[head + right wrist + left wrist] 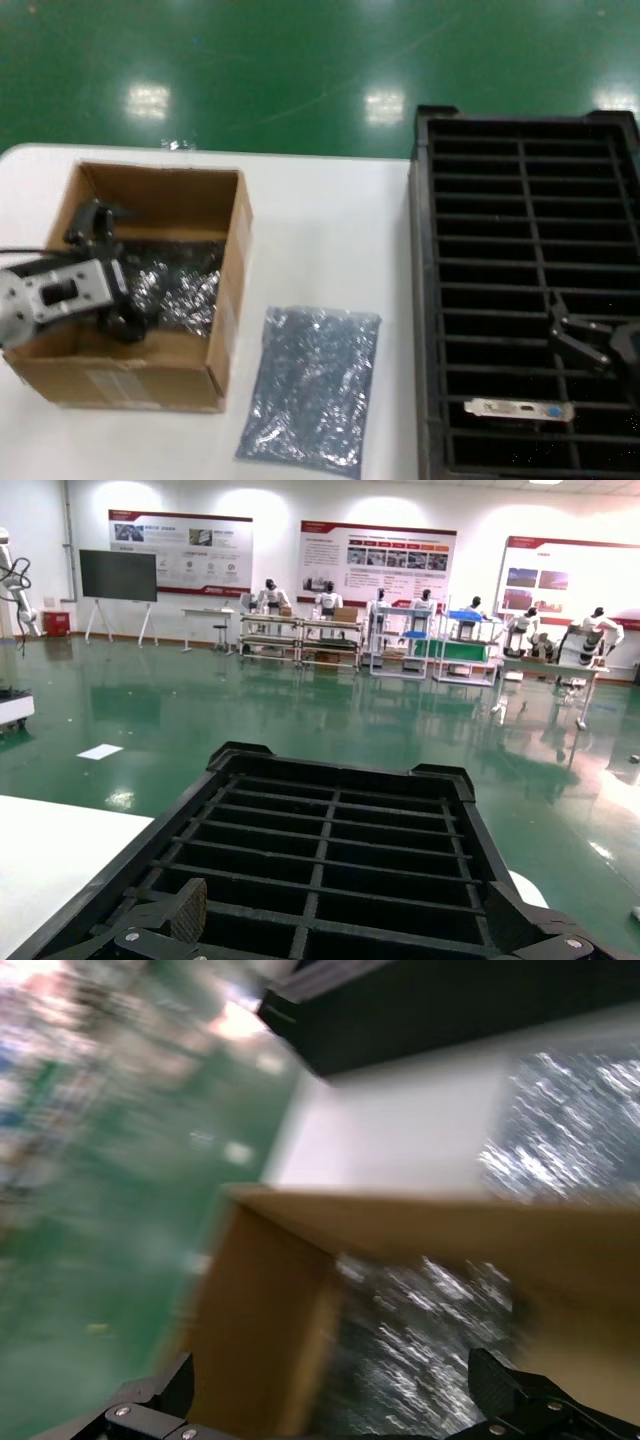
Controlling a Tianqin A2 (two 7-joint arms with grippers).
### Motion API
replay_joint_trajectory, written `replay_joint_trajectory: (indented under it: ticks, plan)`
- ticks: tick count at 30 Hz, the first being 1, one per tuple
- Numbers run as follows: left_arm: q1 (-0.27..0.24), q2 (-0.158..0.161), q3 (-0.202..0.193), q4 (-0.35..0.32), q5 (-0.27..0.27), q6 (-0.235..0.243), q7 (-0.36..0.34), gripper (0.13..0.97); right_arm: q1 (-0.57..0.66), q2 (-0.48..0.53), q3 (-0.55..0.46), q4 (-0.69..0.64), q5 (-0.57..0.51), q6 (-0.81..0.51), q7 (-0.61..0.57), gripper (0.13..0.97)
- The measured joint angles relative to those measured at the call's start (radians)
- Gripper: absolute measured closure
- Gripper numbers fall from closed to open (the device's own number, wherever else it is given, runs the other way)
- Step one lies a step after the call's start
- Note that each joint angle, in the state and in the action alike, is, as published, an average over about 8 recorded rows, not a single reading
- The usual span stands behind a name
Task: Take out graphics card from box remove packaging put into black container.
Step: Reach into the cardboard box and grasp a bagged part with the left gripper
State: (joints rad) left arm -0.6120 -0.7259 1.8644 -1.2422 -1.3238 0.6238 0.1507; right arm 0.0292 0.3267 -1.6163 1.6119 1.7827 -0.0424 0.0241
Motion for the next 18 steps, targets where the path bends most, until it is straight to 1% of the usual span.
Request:
replay_joint_trajectory:
  ticks: [2, 4, 6, 9, 11, 13, 15, 18]
  plan:
    - [-0.077, 0.019, 0.059, 0.086, 0.059, 0.050, 0.027, 0.132, 0.000, 0.000, 0.000, 0.000, 0.000, 0.000, 0.000, 0.129]
    - [-0.150, 0.049, 0.112, 0.181, 0.117, 0.076, 0.061, 0.132, 0.000, 0.000, 0.000, 0.000, 0.000, 0.000, 0.000, 0.129]
    - [-0.218, 0.088, 0.156, 0.281, 0.169, 0.080, 0.101, 0.132, 0.000, 0.000, 0.000, 0.000, 0.000, 0.000, 0.000, 0.129]
    - [-0.303, 0.150, 0.204, 0.429, 0.218, 0.056, 0.179, 0.132, 0.000, 0.000, 0.000, 0.000, 0.000, 0.000, 0.000, 0.129]
    - [-0.348, 0.188, 0.224, 0.521, 0.229, 0.035, 0.239, 0.132, 0.000, 0.000, 0.000, 0.000, 0.000, 0.000, 0.000, 0.129]
    - [-0.385, 0.223, 0.234, 0.607, 0.226, 0.012, 0.307, 0.132, 0.000, 0.000, 0.000, 0.000, 0.000, 0.000, 0.000, 0.129]
    - [-0.417, 0.254, 0.236, 0.687, 0.213, -0.010, 0.375, 0.132, 0.000, 0.000, 0.000, 0.000, 0.000, 0.000, 0.000, 0.129]
    - [-0.456, 0.295, 0.228, 0.798, 0.184, -0.042, 0.479, 0.132, 0.000, 0.000, 0.000, 0.000, 0.000, 0.000, 0.000, 0.129]
